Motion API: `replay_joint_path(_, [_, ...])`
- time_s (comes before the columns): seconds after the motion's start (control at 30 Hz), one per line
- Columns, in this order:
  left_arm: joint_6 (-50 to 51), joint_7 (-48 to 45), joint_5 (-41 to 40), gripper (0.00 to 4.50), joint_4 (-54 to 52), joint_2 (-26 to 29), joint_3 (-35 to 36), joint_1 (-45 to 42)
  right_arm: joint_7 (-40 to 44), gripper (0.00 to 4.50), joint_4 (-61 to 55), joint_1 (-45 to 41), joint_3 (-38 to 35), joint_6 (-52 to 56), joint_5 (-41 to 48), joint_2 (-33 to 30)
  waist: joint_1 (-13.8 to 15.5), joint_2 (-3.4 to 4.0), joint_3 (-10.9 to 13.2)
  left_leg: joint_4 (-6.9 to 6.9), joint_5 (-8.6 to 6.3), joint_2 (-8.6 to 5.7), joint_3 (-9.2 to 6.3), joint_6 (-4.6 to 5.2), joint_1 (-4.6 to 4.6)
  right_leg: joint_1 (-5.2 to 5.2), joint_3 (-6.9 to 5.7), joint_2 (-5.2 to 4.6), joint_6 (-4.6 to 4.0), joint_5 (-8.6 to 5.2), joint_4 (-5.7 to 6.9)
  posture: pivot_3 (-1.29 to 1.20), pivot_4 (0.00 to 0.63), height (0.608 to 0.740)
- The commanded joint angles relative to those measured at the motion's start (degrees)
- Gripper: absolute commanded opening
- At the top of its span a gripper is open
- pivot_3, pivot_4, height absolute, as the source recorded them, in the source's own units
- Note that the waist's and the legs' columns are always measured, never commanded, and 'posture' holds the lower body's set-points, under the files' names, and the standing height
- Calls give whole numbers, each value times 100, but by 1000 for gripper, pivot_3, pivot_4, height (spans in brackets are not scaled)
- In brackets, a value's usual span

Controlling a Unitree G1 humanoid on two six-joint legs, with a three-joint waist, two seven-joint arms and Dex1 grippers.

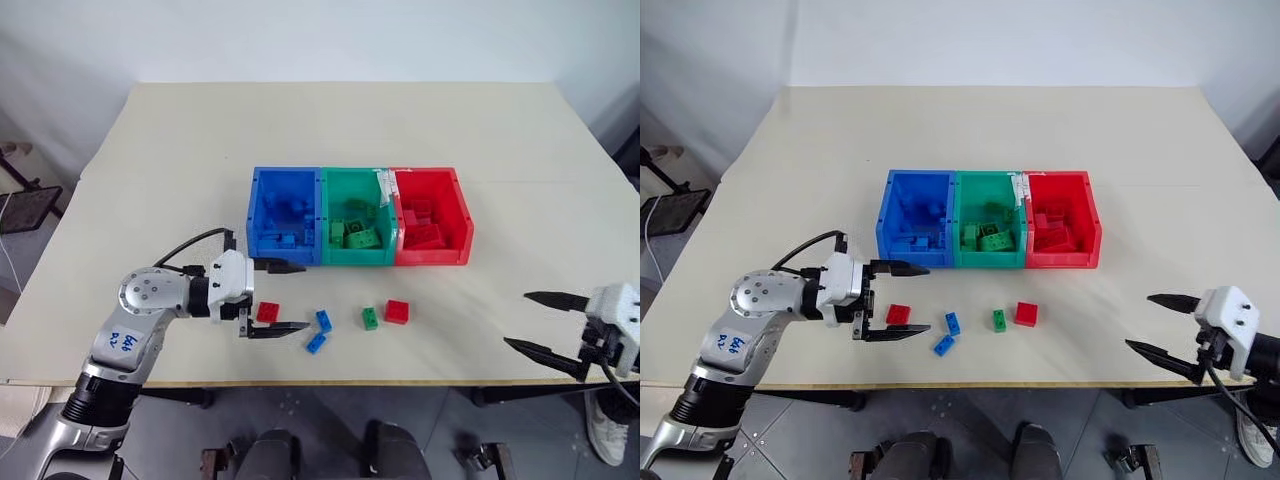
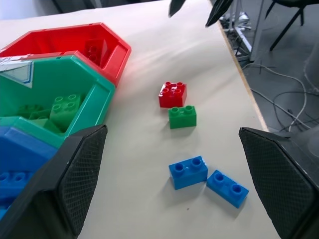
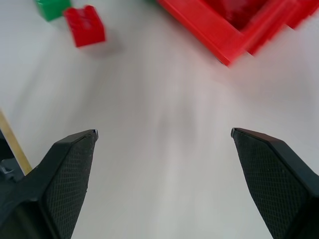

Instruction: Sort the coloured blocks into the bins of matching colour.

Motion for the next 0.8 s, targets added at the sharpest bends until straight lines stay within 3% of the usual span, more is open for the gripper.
replay_joint_path(0.03, [-85,-1,-48,4500,-127,191,299,145,-177,4487,-655,-655,859,587,-110,-153,-23,0,0,2,0,2,0,0,0,0,0,0,0,0,0,0,150,740])
replay_joint_path(0.23, [-317,-66,44,4500,-133,570,604,685,-678,4487,-1151,-1954,2402,2055,-643,-93,31,3,3,4,-3,-2,-25,-5,-11,-7,-8,-3,-1,-1,-1,0,150,740])
replay_joint_path(0.43, [-293,105,-24,4500,-347,697,938,1166,-1183,4487,-916,-2674,3503,2444,-1201,547,95,0,2,12,-5,-7,-26,-3,-23,-8,-16,-7,-1,-1,-4,0,150,740])
replay_joint_path(0.53, [-231,111,-74,4500,-559,749,986,1376,-1163,3945,-843,-2640,3685,2236,-1335,635,82,-1,2,11,-6,-6,-22,-5,-22,-8,-18,-7,-1,-1,-4,0,150,740])
replay_joint_path(0.77, [-148,169,-131,4500,-644,721,977,1306,-1106,1532,-881,-2565,3459,2137,-1264,531,85,-1,2,11,-6,-4,-17,-5,-17,-7,-16,-4,-1,-1,-2,0,150,740])
replay_joint_path(0.8, [-148,179,-142,4500,-633,706,978,1287,-1102,1469,-877,-2560,3415,2102,-1239,533,87,-1,2,11,-6,-4,-17,-5,-18,-7,-16,-4,-1,-1,-2,0,150,740])
